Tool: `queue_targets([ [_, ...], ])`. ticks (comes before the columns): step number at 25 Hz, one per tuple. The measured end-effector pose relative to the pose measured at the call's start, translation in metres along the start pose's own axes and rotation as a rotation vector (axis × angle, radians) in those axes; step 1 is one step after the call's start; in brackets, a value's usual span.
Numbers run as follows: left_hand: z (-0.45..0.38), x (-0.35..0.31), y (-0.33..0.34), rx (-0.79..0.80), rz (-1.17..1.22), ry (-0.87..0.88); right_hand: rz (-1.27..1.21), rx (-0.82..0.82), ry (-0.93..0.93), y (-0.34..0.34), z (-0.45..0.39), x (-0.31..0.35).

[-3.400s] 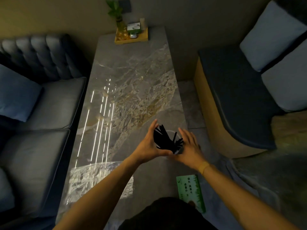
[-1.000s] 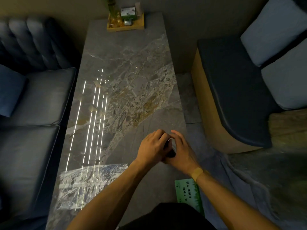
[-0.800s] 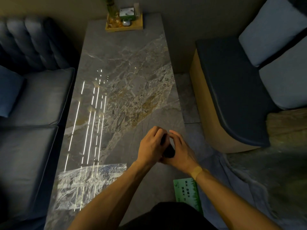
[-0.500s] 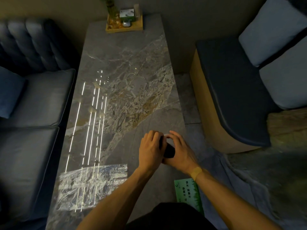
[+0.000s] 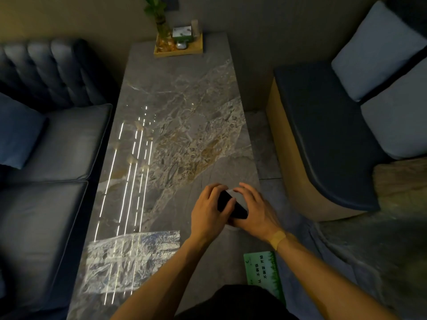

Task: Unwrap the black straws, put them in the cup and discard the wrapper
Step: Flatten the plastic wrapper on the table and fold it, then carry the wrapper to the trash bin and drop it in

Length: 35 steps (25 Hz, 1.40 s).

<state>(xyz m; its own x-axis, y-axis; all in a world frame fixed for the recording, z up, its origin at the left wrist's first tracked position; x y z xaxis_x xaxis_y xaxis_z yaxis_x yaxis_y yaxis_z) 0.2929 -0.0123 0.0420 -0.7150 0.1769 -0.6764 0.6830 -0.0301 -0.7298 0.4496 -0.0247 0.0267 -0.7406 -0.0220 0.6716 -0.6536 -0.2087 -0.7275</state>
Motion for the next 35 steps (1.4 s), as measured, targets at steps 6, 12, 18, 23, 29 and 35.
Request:
queue_targets([
  [6,0.005,0.011,-0.009,0.129,0.139,-0.105,-0.08,0.071,-0.007,-0.01,0.004,0.003],
  [12,0.028,0.033,-0.02,0.135,0.156,-0.166,-0.047,0.042,-0.044,-0.016,0.022,0.003],
  [18,0.074,0.085,-0.048,0.21,-0.002,-0.202,0.041,-0.311,0.096,-0.011,0.075,-0.03],
  [23,0.099,0.138,-0.084,0.335,-0.233,-0.194,0.229,0.023,0.226,0.016,0.1,-0.046],
  [29,0.124,0.196,-0.135,0.495,-0.457,-0.183,0.473,0.327,0.095,0.065,0.085,0.009],
  [35,0.125,0.25,-0.188,0.537,-0.527,-0.214,0.534,0.368,-0.031,0.117,0.041,0.083],
])
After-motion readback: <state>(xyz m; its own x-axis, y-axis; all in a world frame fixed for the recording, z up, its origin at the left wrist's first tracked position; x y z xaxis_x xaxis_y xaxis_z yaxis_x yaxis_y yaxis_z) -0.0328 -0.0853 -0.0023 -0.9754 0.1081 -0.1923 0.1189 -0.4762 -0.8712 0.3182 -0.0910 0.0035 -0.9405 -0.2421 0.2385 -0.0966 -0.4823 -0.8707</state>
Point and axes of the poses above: each hand's wrist, its own z-axis away from the middle knuckle, its own y-axis out of the palm, x = y × z, the point moved 2 cm from there along -z, towards the middle knuckle, and after that the axes turned 2 degrees about -y, right-handed, at the moved point
